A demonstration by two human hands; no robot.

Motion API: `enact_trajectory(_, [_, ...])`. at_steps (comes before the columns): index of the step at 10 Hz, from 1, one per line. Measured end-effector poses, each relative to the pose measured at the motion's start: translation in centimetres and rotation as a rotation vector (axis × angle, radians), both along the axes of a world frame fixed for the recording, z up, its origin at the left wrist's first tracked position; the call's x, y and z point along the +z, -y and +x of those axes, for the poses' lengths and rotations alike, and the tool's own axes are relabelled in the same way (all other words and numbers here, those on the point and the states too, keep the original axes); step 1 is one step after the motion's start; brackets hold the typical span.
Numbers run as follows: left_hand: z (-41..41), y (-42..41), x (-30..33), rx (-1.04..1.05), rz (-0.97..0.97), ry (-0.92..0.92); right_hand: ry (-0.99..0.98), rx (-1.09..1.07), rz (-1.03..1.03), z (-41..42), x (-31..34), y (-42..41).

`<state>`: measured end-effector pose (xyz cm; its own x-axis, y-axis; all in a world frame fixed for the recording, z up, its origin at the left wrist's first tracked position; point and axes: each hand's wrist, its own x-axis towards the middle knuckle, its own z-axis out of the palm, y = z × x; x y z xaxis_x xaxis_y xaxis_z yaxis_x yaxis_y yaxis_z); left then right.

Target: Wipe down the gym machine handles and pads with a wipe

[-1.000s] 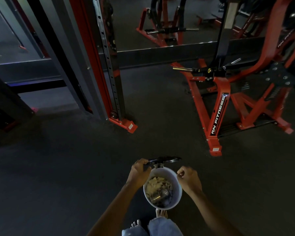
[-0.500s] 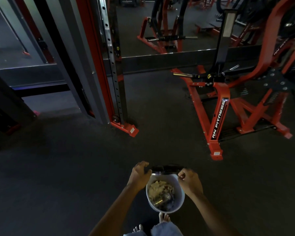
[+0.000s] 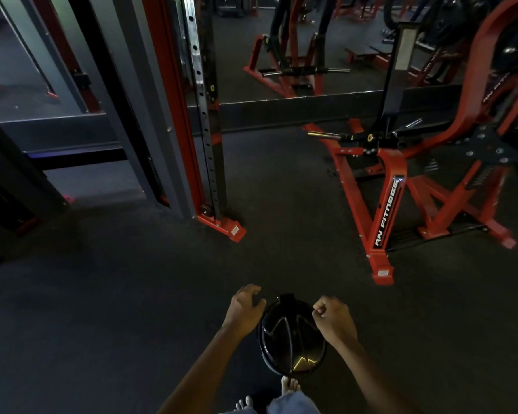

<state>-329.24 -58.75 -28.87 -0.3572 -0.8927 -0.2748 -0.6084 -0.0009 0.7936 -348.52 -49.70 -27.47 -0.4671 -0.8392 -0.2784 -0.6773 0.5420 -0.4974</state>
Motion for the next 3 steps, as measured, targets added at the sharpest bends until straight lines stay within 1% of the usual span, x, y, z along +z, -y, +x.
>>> enact_trajectory(1, [0.5, -0.1, 0.1, 0.003, 0.003, -0.004, 0.018, -0.008, 0.002, 0.2, -0.3, 0.0])
enact_trajectory(3, [1.7, -0.2, 0.5, 0.082, 0.007, -0.048, 0.041, 0.034, 0.002, 1.1, -0.5, 1.1])
